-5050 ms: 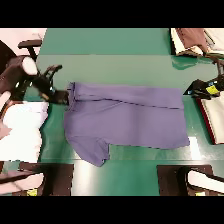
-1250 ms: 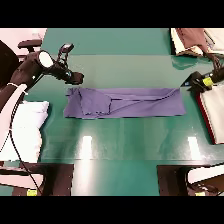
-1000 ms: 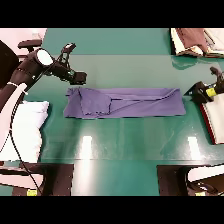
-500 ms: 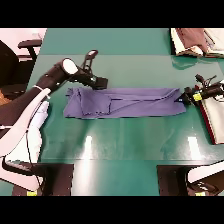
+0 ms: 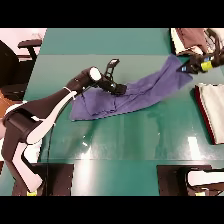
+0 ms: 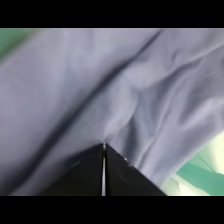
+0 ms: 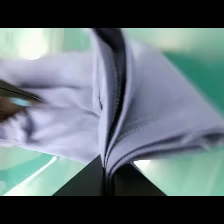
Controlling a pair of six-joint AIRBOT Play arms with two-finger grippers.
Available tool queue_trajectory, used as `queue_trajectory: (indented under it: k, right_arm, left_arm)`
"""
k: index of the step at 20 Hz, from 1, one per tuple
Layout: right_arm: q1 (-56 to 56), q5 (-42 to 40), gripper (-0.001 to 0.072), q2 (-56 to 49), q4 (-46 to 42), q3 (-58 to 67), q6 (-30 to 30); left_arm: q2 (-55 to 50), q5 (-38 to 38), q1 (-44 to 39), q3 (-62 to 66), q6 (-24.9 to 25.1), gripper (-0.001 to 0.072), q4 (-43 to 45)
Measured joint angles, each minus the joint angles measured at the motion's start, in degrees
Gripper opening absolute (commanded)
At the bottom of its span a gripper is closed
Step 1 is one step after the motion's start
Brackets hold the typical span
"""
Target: Fold the shirts.
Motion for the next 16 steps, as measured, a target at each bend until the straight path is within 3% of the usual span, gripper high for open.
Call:
queue_trajectory:
  k: [10, 16]
  right_arm:
    - [15.9, -3.1, 0.0016, 2.7, 11.1, 8.9, 2.4]
    - [25.0, -8.6, 0.0017, 2.1, 13.2, 9.4, 2.2]
  left_arm:
    - [-3.7, -0.9, -1.8, 2.5, -1.2, 0.0021, -1.2]
    - [6.1, -5.4, 7.6, 4.0, -1.6, 0.0023, 2.6]
